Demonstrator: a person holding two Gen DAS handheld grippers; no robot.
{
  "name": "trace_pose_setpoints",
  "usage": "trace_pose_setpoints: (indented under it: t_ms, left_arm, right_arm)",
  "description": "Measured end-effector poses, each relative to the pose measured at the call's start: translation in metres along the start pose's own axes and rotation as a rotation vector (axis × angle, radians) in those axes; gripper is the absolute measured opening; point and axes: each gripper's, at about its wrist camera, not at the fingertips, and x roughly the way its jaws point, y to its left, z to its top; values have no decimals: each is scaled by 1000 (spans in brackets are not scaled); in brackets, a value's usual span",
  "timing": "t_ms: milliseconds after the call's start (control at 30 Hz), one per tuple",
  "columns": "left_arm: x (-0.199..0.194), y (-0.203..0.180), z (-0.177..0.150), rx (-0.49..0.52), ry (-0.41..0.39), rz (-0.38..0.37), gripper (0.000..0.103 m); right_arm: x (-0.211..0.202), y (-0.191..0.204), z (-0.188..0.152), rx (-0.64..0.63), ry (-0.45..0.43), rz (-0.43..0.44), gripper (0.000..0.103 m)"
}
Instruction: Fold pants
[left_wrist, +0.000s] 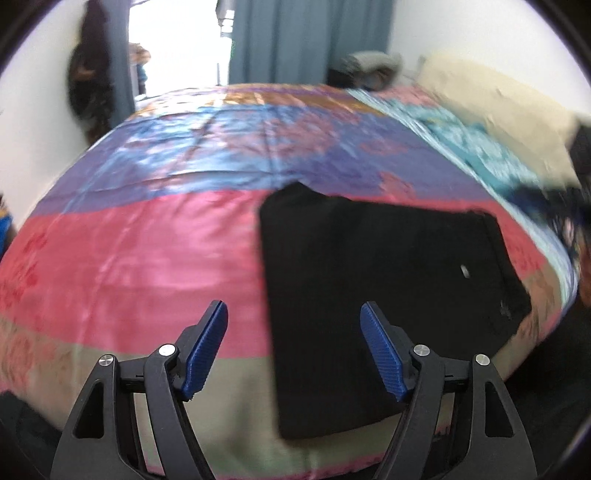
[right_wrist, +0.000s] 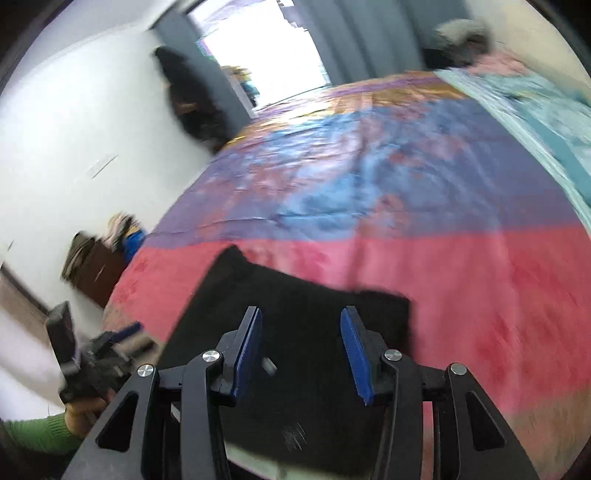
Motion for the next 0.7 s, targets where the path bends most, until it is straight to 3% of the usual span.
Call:
trace_pose_setpoints:
  t_ms: [67, 167, 267, 367, 533, 600, 700]
  left_arm:
    - [15, -15, -6, 65, 59, 24, 76]
    - [30, -21, -21, 96, 133, 14, 77]
    - [23, -15, -23, 63, 133, 3, 78]
    - [13, -8, -21, 17, 128, 4, 78]
    - [3, -8, -19, -41, 105, 14, 83]
    - [6, -14, -18, -29, 98, 29, 89]
    - [22, -22, -27, 18, 152, 40, 90]
  right_arm:
    - [34, -3, 7, 11, 41, -5, 46]
    - [87, -47, -12, 98, 156, -153, 33]
    - [68, -56, -21, 167, 69, -119, 31]
    - [42, -31, -25, 99, 43, -202, 33]
    - [-10, 24, -64, 7, -18, -187, 33]
    - [-15, 42, -90, -28, -14, -192, 33]
    - [2, 39, -125, -22, 88, -247, 32]
